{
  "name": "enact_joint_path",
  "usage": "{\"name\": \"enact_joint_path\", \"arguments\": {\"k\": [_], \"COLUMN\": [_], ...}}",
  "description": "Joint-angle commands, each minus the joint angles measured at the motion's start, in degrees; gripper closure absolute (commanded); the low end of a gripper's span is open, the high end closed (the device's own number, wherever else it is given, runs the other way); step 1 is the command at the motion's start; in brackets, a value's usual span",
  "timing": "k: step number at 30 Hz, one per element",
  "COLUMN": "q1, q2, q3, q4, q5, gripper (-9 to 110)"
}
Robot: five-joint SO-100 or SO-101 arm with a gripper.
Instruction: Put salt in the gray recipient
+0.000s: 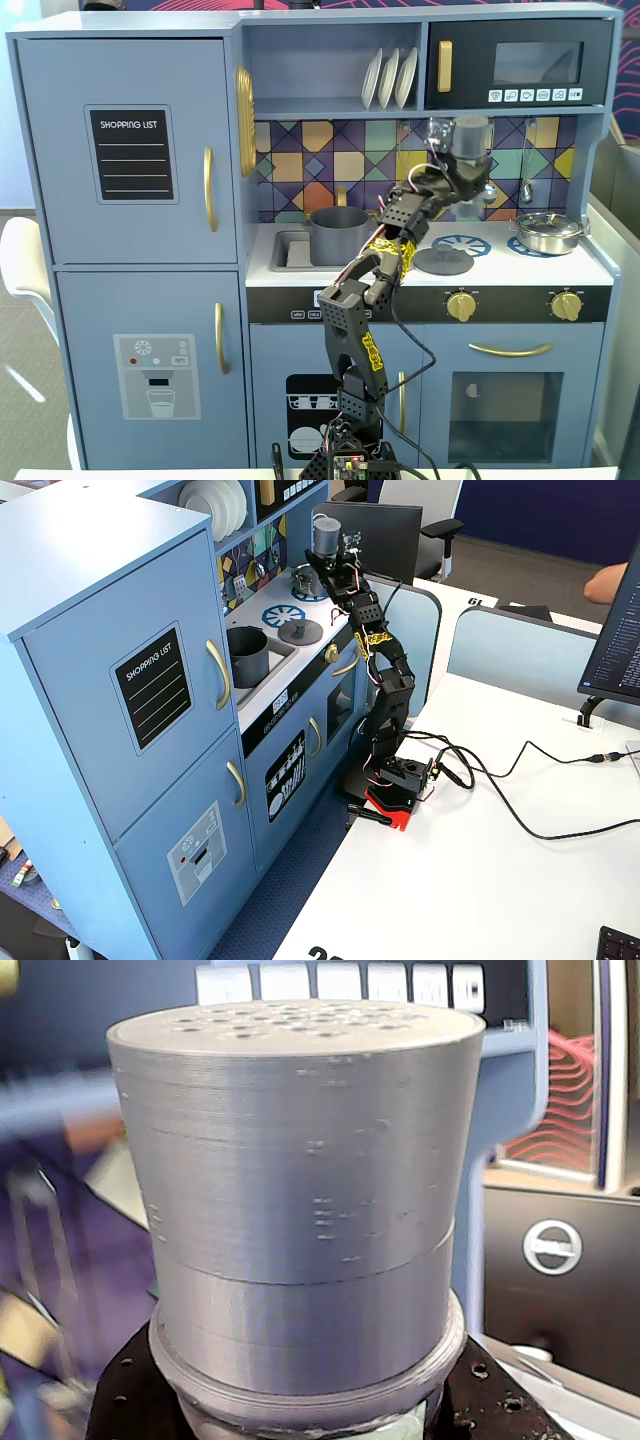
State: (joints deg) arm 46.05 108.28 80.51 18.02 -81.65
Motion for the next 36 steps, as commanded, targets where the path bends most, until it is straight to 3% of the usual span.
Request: {"name": "enact_joint_path", "arguments": {"k": [1,14,36], "q1": [2.0,4.8,5.9], "q2": [-1.4,-9.3,-14.8], "q3": [2.7,6.8,7.2], "q4": [-6.8,-15.8,-19.4], "q5": [-3.6,-6.1,-4.3], "gripper": [101,101,101]}}
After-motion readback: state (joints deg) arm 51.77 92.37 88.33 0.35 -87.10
